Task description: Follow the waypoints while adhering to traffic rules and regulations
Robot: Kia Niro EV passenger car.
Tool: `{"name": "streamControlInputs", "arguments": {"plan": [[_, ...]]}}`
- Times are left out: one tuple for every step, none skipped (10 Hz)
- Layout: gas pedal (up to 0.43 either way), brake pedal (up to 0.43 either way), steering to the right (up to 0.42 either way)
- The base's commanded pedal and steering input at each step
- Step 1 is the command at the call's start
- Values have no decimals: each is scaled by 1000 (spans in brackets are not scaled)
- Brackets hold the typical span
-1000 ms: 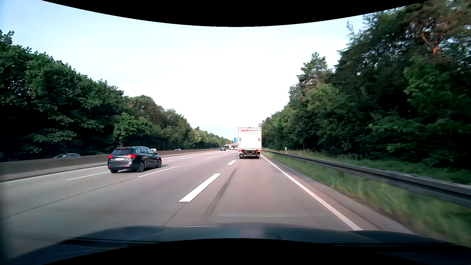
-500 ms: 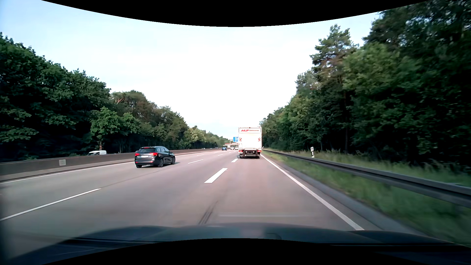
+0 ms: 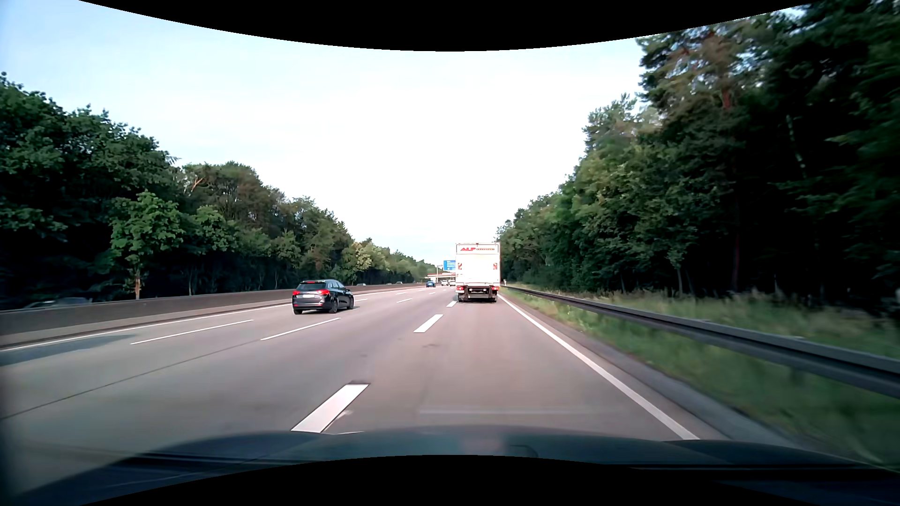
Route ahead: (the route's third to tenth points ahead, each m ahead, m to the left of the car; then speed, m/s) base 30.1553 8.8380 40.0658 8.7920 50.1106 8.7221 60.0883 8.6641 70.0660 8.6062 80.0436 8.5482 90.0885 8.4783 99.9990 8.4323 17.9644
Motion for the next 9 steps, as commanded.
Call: {"name": "streamControlInputs", "arguments": {"plan": [[0, 0, -3], [0, 0, -3], [0, 0, -3], [0, 0, -3], [0, 0, -3], [0, 0, -3], [0, 0, -3], [8, 0, -3], [20, 0, -3]]}}
